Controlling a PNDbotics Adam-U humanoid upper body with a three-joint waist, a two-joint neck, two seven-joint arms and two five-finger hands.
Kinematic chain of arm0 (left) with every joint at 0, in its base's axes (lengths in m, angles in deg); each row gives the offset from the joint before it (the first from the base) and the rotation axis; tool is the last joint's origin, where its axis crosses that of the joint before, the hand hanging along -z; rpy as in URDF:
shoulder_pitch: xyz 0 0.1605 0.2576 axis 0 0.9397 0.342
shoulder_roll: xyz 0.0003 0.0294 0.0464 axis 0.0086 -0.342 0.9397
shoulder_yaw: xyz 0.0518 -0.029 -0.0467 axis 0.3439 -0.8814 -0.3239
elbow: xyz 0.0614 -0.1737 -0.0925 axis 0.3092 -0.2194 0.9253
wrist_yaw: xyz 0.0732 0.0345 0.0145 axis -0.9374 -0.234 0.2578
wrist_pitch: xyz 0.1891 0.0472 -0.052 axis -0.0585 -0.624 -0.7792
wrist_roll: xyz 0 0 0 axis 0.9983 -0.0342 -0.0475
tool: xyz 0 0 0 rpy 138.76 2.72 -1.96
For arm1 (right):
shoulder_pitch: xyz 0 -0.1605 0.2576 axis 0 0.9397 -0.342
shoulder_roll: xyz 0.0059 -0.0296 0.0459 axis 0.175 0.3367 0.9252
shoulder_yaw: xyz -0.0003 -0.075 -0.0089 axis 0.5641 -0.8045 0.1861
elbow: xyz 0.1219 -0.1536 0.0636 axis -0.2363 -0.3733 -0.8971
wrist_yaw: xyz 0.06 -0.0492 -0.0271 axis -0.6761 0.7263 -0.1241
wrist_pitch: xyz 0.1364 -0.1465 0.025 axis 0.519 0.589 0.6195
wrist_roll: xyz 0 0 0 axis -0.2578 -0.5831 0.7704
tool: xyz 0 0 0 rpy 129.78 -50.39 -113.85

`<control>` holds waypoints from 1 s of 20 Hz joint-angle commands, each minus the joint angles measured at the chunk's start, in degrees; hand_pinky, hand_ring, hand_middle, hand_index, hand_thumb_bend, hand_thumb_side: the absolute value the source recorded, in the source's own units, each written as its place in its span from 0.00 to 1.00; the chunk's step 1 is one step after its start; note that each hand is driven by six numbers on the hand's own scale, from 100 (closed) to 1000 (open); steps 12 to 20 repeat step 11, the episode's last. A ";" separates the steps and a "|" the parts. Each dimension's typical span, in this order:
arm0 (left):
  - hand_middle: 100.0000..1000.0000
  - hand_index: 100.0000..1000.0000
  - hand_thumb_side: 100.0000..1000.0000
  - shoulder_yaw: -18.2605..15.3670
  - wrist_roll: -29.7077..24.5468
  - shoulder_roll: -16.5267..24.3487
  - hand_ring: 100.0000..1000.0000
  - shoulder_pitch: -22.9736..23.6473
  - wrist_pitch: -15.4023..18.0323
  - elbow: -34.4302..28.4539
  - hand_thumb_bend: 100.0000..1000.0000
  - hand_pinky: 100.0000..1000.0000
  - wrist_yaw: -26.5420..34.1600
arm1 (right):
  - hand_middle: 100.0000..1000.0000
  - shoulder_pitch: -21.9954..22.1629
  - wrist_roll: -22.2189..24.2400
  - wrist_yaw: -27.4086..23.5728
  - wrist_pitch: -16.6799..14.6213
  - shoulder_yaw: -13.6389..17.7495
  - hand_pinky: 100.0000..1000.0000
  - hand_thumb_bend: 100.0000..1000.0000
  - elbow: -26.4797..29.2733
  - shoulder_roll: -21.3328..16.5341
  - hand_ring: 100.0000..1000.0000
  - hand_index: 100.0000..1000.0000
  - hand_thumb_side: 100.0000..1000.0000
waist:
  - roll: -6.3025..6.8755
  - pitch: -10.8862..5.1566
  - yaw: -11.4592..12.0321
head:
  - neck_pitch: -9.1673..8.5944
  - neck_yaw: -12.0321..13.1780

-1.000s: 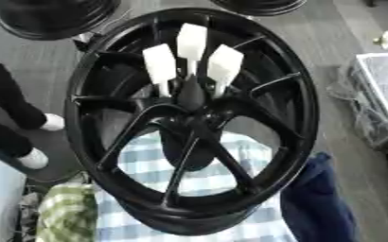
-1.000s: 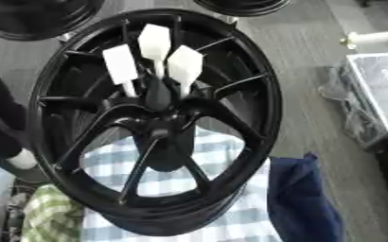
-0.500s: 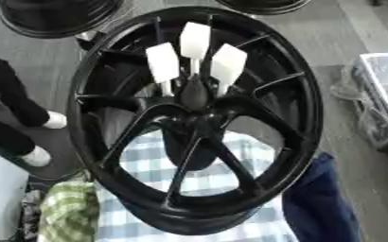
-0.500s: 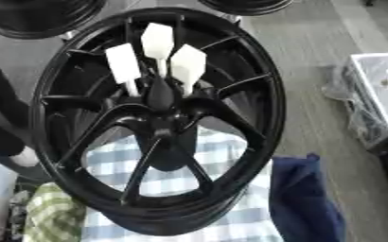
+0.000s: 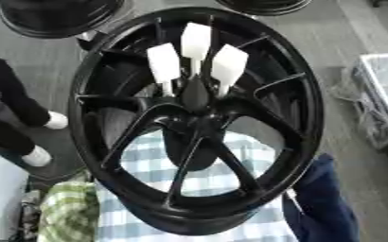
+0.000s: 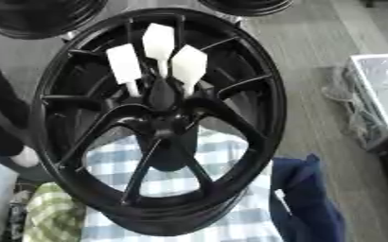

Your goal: Pull the pin out of the wheel hub.

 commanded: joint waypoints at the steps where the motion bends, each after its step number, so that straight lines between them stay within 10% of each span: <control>1: 0.71 0.65 0.84 -0.48 -0.05 0.85 0.72 -0.33 -0.02 -1.21 0.00 0.73 -0.26 | 0.76 -1.02 -1.20 -0.97 0.57 0.84 0.85 0.32 0.78 -1.46 0.80 0.87 0.35 | -0.30 -0.67 0.07 | -0.62 -0.31; 7: 0.71 0.65 0.84 -0.26 -0.19 0.69 0.72 -0.36 -0.09 -1.28 0.00 0.73 -0.21 | 0.69 -5.50 -8.97 -12.73 3.12 -1.82 0.86 0.00 5.42 -1.48 0.75 0.82 0.33 | -0.40 -0.75 0.49 | -0.74 -0.81; 11: 0.71 0.65 0.83 -0.11 -0.25 0.57 0.72 -0.73 -0.03 -1.46 0.00 0.73 -0.20 | 0.68 -11.38 -12.86 -21.88 3.60 -5.97 0.86 0.00 10.10 -0.88 0.75 0.81 0.40 | -0.26 -1.00 1.12 | -0.70 -1.32; 20: 0.71 0.65 0.83 -0.11 -0.25 0.57 0.72 -0.73 -0.03 -1.46 0.00 0.73 -0.20 | 0.68 -11.38 -12.86 -21.88 3.60 -5.97 0.86 0.00 10.10 -0.88 0.75 0.81 0.40 | -0.26 -1.00 1.12 | -0.70 -1.32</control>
